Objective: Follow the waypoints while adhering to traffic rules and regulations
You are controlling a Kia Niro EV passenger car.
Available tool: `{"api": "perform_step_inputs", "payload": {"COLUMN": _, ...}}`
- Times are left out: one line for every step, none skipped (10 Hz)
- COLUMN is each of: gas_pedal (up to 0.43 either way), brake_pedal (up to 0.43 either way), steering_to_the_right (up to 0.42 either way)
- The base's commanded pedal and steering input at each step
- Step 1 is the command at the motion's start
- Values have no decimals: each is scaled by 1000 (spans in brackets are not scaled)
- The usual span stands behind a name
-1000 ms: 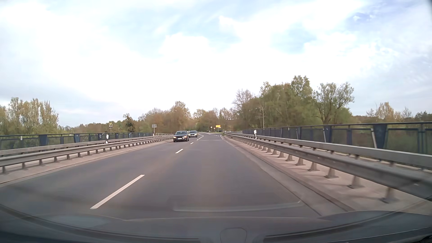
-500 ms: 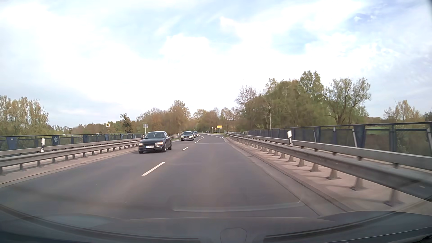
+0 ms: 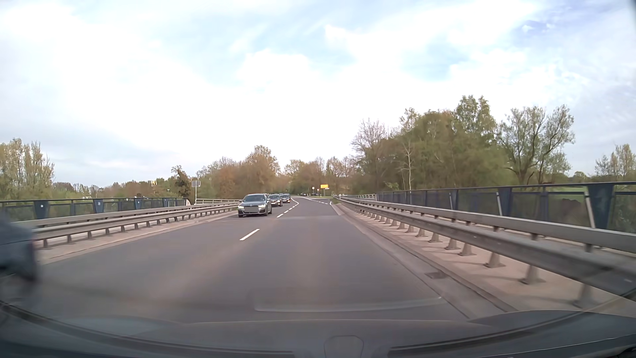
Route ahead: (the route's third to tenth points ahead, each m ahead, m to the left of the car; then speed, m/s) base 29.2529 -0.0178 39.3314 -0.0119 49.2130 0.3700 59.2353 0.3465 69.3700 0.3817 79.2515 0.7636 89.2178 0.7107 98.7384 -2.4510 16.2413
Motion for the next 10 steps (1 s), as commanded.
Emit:
{"api": "perform_step_inputs", "payload": {"gas_pedal": 67, "brake_pedal": 0, "steering_to_the_right": -4}}
{"api": "perform_step_inputs", "payload": {"gas_pedal": 67, "brake_pedal": 0, "steering_to_the_right": -4}}
{"api": "perform_step_inputs", "payload": {"gas_pedal": 67, "brake_pedal": 0, "steering_to_the_right": -4}}
{"api": "perform_step_inputs", "payload": {"gas_pedal": 67, "brake_pedal": 0, "steering_to_the_right": -4}}
{"api": "perform_step_inputs", "payload": {"gas_pedal": 67, "brake_pedal": 0, "steering_to_the_right": -3}}
{"api": "perform_step_inputs", "payload": {"gas_pedal": 67, "brake_pedal": 0, "steering_to_the_right": -3}}
{"api": "perform_step_inputs", "payload": {"gas_pedal": 47, "brake_pedal": 0, "steering_to_the_right": -3}}
{"api": "perform_step_inputs", "payload": {"gas_pedal": 47, "brake_pedal": 0, "steering_to_the_right": -3}}
{"api": "perform_step_inputs", "payload": {"gas_pedal": 47, "brake_pedal": 0, "steering_to_the_right": -3}}
{"api": "perform_step_inputs", "payload": {"gas_pedal": 47, "brake_pedal": 0, "steering_to_the_right": -1}}
